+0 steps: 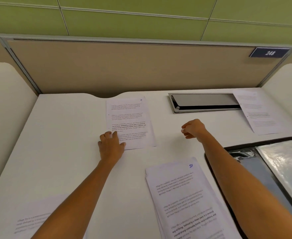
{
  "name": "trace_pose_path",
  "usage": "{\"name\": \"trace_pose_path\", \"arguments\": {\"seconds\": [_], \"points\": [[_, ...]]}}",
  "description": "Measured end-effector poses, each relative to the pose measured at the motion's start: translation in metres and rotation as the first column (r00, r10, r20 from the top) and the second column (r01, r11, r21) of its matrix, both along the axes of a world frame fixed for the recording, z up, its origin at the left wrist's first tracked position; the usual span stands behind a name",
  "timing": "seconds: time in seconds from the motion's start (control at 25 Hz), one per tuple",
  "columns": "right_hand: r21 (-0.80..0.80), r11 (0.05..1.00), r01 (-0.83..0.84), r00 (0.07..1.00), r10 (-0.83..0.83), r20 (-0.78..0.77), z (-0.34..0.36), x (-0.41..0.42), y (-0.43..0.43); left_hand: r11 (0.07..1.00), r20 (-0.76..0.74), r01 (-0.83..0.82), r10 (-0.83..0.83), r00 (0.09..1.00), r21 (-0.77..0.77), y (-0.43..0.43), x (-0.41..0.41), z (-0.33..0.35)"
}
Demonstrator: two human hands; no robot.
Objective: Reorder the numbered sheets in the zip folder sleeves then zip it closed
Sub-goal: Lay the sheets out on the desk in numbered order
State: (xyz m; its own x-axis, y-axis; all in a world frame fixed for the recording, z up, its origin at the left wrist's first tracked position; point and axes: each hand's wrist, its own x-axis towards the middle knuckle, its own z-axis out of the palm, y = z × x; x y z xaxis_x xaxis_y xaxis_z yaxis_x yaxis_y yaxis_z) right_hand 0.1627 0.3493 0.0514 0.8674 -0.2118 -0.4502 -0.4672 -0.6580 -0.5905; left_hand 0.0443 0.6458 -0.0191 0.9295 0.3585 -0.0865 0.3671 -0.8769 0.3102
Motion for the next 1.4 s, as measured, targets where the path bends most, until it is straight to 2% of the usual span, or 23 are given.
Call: {"name": "trace_pose_path", "arguments": {"seconds": [0.12, 0.28, 0.4, 0.56, 1.04, 1.4], "points": [[-0.067, 0.997, -0.032, 0.995, 0.025, -0.097, -0.003, -0.029, -0.029, 0.997, 0.079, 0.065, -0.061, 0.995, -0.048, -0.027, -0.017, -0.005], [-0.105, 0.987, -0.118, 0.990, 0.108, -0.096, -0.014, -0.069, -0.057, 0.977, 0.161, 0.194, -0.178, 0.971, -0.091, -0.066, -0.039, -0.006], [-0.148, 0.967, -0.208, 0.974, 0.191, -0.124, -0.016, -0.094, -0.068, 0.954, 0.171, 0.273, -0.250, 0.953, -0.121, -0.093, -0.058, -0.003], [-0.195, 0.934, -0.300, 0.950, 0.276, -0.144, -0.023, -0.121, -0.076, 0.949, 0.120, 0.305, -0.294, 0.948, -0.085, -0.122, -0.084, 0.000], [-0.238, 0.919, -0.315, 0.948, 0.316, -0.035, -0.046, -0.150, -0.087, 0.997, 0.047, 0.041, -0.039, 0.998, -0.061, -0.161, -0.149, -0.003], [-0.309, 0.898, -0.312, 0.919, 0.367, 0.140, -0.044, -0.159, -0.092, 0.993, 0.068, 0.008, 0.000, 0.998, -0.116, -0.173, -0.180, -0.011]]}}
